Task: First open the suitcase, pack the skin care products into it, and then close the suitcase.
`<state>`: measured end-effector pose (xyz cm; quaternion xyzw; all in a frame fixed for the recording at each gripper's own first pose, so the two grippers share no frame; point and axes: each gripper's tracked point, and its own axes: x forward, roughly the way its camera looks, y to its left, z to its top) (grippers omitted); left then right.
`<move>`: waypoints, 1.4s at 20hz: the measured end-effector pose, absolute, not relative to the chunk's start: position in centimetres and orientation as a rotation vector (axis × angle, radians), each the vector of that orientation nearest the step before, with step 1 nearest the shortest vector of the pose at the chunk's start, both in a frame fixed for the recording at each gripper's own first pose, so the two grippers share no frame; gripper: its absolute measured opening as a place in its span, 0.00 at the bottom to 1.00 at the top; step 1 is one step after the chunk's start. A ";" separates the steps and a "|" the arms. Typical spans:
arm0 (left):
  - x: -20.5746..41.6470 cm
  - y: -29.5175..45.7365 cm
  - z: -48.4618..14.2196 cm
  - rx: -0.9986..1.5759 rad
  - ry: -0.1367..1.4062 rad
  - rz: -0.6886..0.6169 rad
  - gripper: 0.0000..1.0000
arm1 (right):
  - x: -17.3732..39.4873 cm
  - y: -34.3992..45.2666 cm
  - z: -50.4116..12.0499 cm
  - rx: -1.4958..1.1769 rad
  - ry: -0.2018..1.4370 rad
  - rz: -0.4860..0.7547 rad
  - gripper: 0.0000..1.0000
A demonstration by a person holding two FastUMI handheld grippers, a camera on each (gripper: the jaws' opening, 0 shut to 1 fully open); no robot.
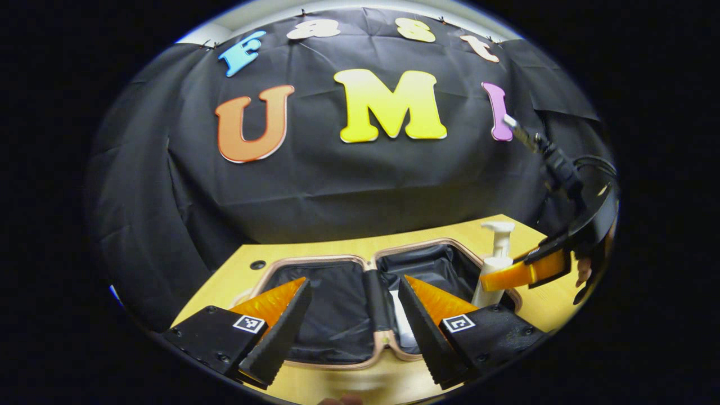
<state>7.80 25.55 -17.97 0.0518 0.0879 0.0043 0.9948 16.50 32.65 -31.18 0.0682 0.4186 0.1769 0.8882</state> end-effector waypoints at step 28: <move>11.4 49.5 -30.9 -0.831 0.292 0.255 0.97 | 21.1 35.1 -32.2 0.095 0.879 0.229 0.79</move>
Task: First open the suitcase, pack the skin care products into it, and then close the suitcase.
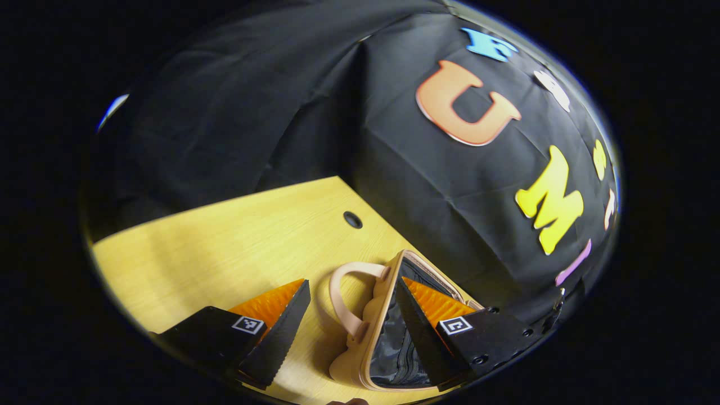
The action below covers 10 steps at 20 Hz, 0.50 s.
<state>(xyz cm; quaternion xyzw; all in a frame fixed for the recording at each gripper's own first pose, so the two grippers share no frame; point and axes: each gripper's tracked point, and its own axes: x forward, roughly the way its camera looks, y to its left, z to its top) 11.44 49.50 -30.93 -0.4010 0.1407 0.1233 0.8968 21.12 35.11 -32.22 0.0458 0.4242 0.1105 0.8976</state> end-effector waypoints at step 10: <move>12.5 47.8 -35.3 -1.068 0.388 0.222 0.74 | 10.4 26.7 -11.8 -0.026 0.444 0.238 0.81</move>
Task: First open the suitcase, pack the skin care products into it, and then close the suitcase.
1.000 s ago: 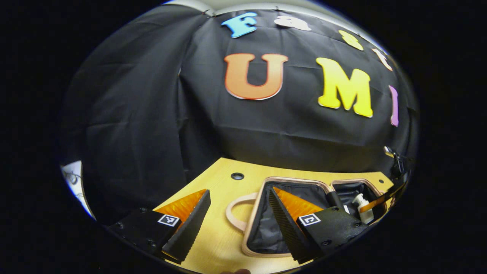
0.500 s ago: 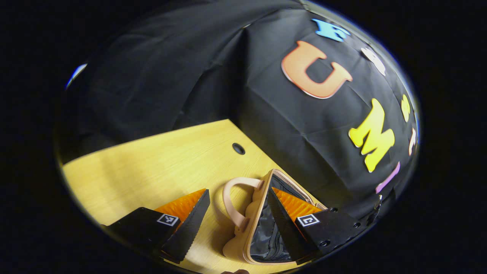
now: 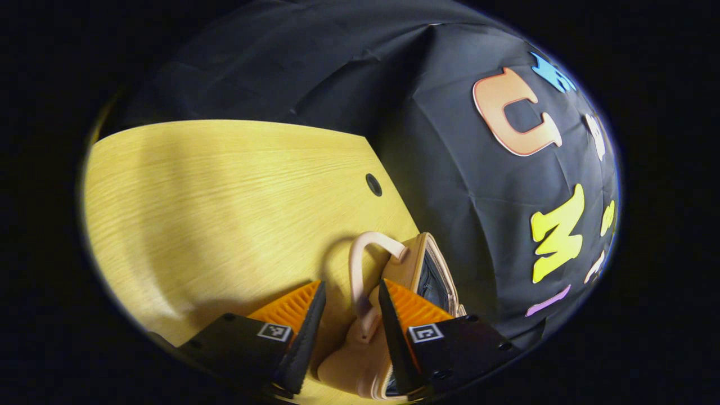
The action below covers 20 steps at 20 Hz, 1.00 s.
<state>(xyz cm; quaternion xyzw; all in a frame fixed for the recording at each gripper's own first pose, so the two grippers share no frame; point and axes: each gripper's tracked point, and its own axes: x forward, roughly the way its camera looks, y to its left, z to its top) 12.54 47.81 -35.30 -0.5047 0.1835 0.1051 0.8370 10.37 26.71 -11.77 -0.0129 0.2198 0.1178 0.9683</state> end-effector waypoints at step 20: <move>12.2 43.4 -18.2 -0.707 0.177 0.319 0.03 | 1.5 12.1 0.0 -0.073 0.067 0.156 0.81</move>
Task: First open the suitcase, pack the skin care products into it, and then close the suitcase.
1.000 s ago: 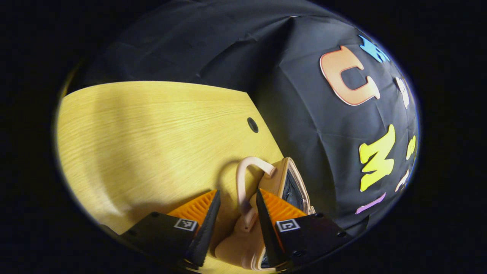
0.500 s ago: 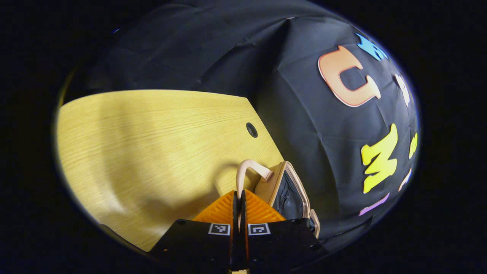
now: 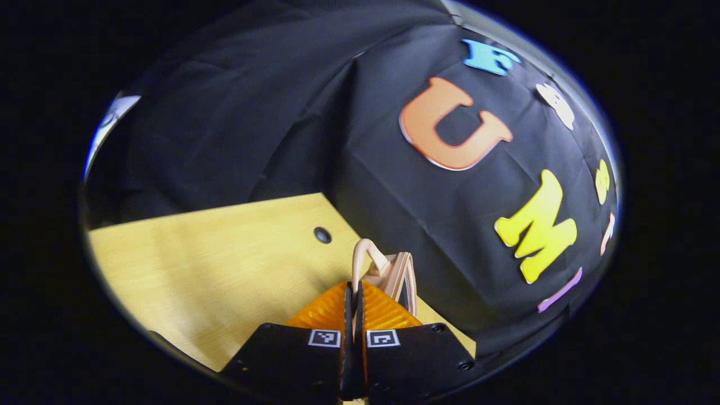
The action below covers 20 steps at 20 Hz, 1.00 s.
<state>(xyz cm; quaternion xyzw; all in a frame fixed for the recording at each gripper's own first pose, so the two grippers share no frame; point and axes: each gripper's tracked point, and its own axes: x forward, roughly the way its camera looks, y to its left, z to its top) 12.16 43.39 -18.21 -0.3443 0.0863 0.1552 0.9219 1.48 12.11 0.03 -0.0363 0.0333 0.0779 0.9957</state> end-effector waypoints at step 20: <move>13.0 18.2 -7.7 -0.048 0.124 0.259 0.03 | -1.2 -0.8 -2.8 0.014 0.063 0.177 0.80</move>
